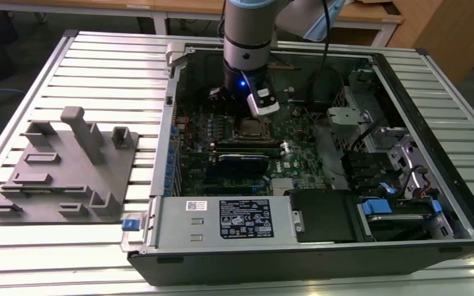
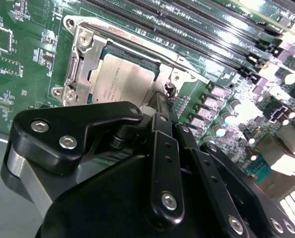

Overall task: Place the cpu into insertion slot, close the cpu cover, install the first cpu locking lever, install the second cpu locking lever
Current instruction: 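Close the cpu cover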

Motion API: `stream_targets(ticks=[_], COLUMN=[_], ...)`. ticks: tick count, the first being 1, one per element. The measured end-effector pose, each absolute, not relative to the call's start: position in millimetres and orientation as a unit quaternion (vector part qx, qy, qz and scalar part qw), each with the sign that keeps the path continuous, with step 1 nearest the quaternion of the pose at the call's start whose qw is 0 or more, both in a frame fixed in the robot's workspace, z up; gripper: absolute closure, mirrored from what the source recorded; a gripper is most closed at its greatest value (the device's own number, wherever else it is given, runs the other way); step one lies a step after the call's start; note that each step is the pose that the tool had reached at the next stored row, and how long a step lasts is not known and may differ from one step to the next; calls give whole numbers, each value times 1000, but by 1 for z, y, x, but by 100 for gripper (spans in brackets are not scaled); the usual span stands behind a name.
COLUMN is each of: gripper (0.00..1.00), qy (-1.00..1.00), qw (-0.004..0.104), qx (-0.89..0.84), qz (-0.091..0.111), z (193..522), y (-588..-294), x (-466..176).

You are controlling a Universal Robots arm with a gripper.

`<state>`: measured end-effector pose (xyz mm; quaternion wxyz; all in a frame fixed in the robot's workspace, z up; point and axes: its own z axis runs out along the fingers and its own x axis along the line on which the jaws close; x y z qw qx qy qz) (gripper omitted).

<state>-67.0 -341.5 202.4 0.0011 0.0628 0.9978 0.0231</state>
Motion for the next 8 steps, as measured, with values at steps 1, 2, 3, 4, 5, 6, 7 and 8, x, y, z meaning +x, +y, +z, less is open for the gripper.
stream_targets(ticks=[1, 2, 3, 4, 5, 6, 7, 8], gripper=[90, 90, 90, 90, 90, 90, 90, 90], qy=[998, 998, 998, 998, 998, 998, 998, 998], qw=[1, 1, 1, 1, 1, 1, 1, 1], qx=[63, 63, 63, 63, 63, 63, 63, 63], qz=[23, 23, 23, 23, 23, 23, 23, 23], z=[204, 206, 208, 210, 212, 214, 216, 217], y=[-342, -342, -342, -342, -342, -342, -342, -342], x=[-67, -67, -67, -67, -67, -67, -67, -67])
